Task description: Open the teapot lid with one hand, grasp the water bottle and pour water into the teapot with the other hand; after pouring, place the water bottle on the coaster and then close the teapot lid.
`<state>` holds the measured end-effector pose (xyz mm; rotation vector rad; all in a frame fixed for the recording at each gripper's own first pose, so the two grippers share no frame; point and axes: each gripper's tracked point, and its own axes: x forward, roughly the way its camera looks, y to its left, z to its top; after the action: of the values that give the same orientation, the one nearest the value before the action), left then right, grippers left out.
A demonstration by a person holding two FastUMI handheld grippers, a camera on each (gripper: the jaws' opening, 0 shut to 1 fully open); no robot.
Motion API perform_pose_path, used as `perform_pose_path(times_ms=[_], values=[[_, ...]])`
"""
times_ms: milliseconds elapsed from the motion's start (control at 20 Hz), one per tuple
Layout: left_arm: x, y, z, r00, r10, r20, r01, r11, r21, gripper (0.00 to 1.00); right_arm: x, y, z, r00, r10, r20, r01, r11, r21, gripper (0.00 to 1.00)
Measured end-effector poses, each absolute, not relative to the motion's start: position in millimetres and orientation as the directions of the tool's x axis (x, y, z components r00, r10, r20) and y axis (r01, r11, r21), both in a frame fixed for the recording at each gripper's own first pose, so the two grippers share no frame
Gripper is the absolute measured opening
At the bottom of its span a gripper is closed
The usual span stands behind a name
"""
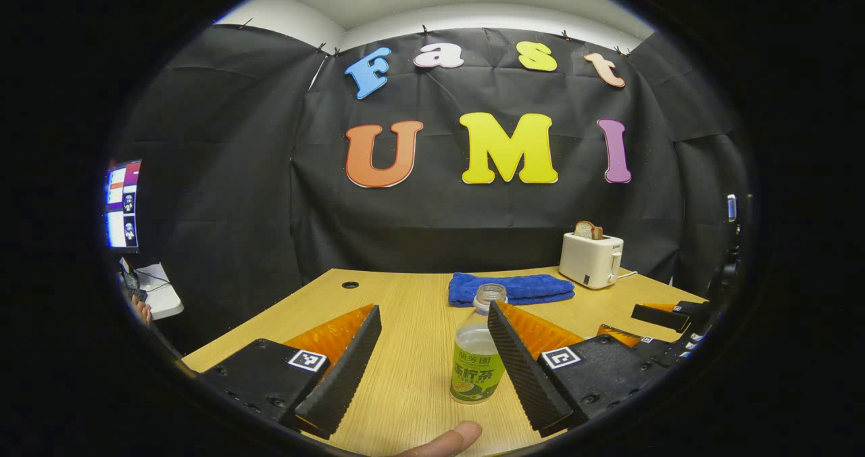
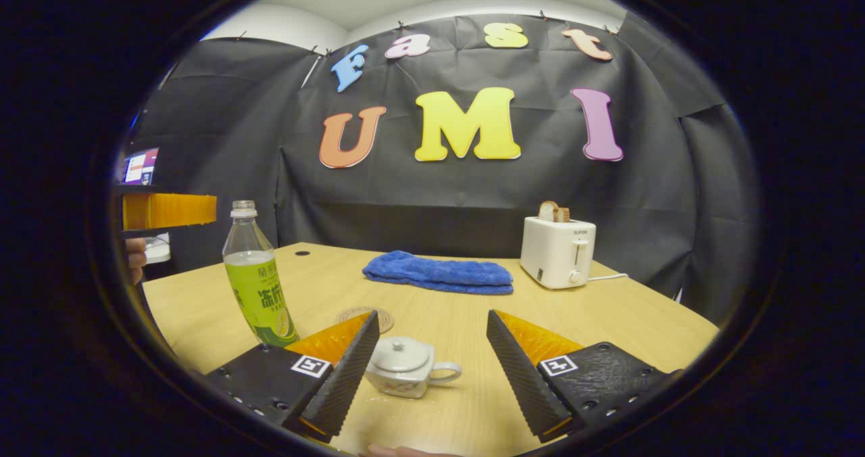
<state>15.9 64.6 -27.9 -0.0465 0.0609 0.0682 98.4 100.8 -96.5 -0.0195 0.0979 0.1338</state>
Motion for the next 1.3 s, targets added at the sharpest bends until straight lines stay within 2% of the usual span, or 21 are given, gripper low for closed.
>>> perform_pose_path(times_ms=[100, 150, 200, 400, 450, 550, 650, 800, 850, 1050, 1100, 1300], values=[[16.6, 69.1, -30.3, 0.995, 0.073, -0.068, -0.076, 0.996, -0.049, 0.99, 111.4, 110.8, -107.1, 0.984, 0.121, -0.131, -0.123, 0.992, -0.009, 0.94], [17.1, 69.7, -31.9, 0.995, 0.076, -0.072, -0.08, 0.996, -0.05, 0.99, 113.4, 112.9, -111.0, 0.983, 0.113, -0.144, -0.116, 0.993, -0.007, 0.9], [18.1, 70.0, -33.3, 0.994, 0.076, -0.076, -0.08, 0.996, -0.048, 0.99, 115.2, 115.1, -114.9, 0.982, 0.108, -0.157, -0.111, 0.994, -0.01, 0.78], [19.2, 66.5, -35.1, 0.995, 0.065, -0.079, -0.068, 0.997, -0.04, 0.99, 116.5, 119.7, -120.2, 0.982, 0.106, -0.155, -0.113, 0.993, -0.035, 0.64], [18.9, 66.0, -35.8, 0.995, 0.064, -0.081, -0.068, 0.997, -0.04, 0.99, 117.8, 119.2, -120.4, 0.987, 0.093, -0.134, -0.101, 0.993, -0.055, 0.58], [19.5, 65.0, -36.1, 0.995, 0.063, -0.084, -0.066, 0.997, -0.037, 0.99, 118.8, 115.7, -121.5, 0.987, 0.079, -0.139, -0.089, 0.993, -0.072, 0.35], [17.4, 63.6, -34.9, 0.995, 0.06, -0.084, -0.063, 0.997, -0.036, 0.99, 117.9, 123.0, -122.7, 0.983, 0.112, -0.147, -0.123, 0.99, -0.067, 0.17], [17.4, 61.1, -31.8, 0.996, 0.054, -0.077, -0.057, 0.998, -0.04, 0.99, 116.2, 128.4, -126.3, 0.974, 0.15, -0.172, -0.159, 0.987, -0.038, 0.13], [15.7, 61.0, -31.6, 0.996, 0.052, -0.076, -0.055, 0.998, -0.042, 0.99, 115.6, 128.2, -126.0, 0.972, 0.151, -0.182, -0.158, 0.987, -0.026, 0.17], [16.5, 63.8, -32.1, 0.995, 0.056, -0.078, -0.06, 0.997, -0.043, 0.99, 122.7, 121.8, -126.6, 0.977, 0.131, -0.166, -0.135, 0.991, -0.009, 0.18], [16.8, 65.6, -32.8, 0.995, 0.059, -0.079, -0.062, 0.997, -0.042, 0.99, 116.9, 122.8, -125.1, 0.976, 0.136, -0.169, -0.141, 0.99, -0.018, 0.02], [16.6, 64.4, -33.0, 0.995, 0.05, -0.081, -0.055, 0.997, -0.058, 0.99, 116.6, 121.0, -111.0, 0.972, 0.171, -0.161, -0.172, 0.985, 0.011, 0.0]])
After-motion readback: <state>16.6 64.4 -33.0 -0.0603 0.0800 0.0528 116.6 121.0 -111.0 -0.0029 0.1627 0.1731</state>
